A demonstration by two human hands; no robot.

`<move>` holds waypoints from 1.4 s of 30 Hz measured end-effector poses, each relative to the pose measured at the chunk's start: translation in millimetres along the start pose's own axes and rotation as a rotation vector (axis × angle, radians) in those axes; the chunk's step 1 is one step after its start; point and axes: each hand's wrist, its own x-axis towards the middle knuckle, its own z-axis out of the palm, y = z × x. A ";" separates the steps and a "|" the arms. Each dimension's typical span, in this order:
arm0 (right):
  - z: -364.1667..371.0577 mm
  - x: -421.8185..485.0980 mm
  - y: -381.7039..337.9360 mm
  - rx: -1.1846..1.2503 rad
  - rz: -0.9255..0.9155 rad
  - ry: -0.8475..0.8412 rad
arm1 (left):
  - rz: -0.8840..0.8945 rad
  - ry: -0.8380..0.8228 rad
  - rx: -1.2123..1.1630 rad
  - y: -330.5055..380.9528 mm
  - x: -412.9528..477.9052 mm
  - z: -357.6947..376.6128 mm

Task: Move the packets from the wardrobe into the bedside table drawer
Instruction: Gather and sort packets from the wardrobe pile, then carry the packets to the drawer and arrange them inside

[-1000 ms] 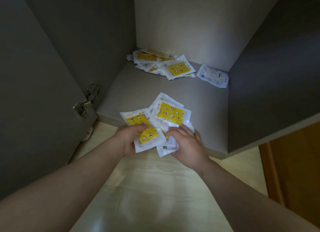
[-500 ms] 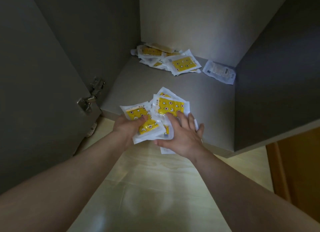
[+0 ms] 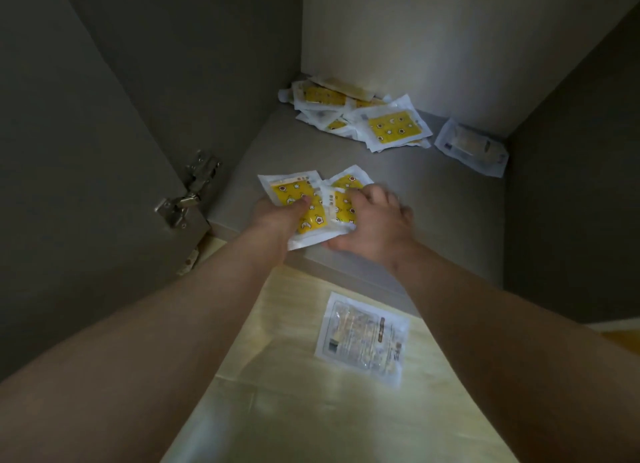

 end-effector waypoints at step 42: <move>-442.6 -363.1 -149.3 0.622 -0.082 -0.066 | -0.223 0.225 -0.253 327.8 -517.7 -131.8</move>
